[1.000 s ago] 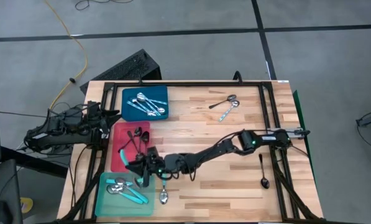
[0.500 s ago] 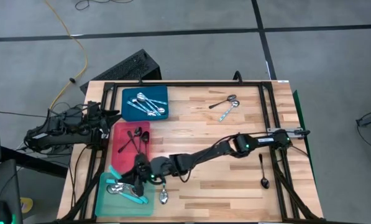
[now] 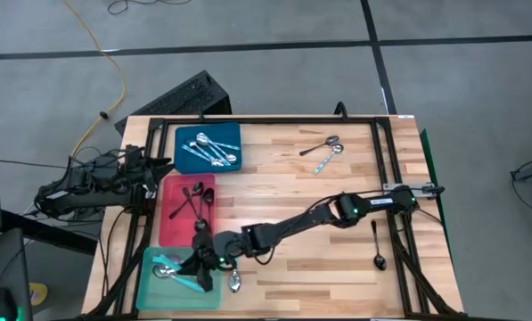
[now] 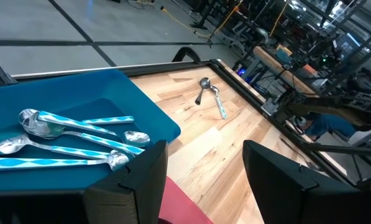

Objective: Sort silverware by color (type)
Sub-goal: Put the light blue spoon into the light blue bin

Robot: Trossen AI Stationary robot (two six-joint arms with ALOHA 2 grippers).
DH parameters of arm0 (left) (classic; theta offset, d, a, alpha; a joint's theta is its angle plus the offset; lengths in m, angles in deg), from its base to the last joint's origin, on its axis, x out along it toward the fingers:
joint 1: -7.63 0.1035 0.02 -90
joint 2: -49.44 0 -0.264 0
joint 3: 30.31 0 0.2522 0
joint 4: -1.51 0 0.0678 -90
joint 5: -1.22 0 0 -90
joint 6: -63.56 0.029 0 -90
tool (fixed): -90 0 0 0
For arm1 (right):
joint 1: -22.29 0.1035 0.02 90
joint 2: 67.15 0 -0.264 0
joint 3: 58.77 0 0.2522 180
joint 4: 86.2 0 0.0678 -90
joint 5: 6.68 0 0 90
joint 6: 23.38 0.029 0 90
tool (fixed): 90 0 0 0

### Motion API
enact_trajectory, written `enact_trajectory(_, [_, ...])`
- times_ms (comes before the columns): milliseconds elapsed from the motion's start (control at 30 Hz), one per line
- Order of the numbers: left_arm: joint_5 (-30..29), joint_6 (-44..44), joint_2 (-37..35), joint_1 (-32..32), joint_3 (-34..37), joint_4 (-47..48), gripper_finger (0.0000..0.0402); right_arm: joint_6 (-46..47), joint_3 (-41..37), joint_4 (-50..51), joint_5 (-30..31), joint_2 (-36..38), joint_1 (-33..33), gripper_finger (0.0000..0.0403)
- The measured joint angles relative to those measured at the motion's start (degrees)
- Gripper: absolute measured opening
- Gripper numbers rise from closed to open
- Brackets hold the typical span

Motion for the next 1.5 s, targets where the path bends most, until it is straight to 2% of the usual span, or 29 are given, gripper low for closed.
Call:
enact_trajectory(933, [0.0, -0.6, 0.0, 0.0, 0.0, 0.7, 0.0195, -2.6, 0.0, -3.4, 7.9, 0.0, 3.1, 0.0082])
enact_trajectory(1333, [-0.1, -0.6, 0.0, 0.0, 0.0, 0.8, 0.0195, -1.8, 0.0, -8.1, 8.3, -2.0, 3.4, 0.0082])
enact_trajectory(1500, [-0.1, -0.6, 0.0, 0.0, 0.0, 0.8, 0.0195, -0.7, 0.0, -6.0, 8.0, -1.9, 3.1, 0.0082])
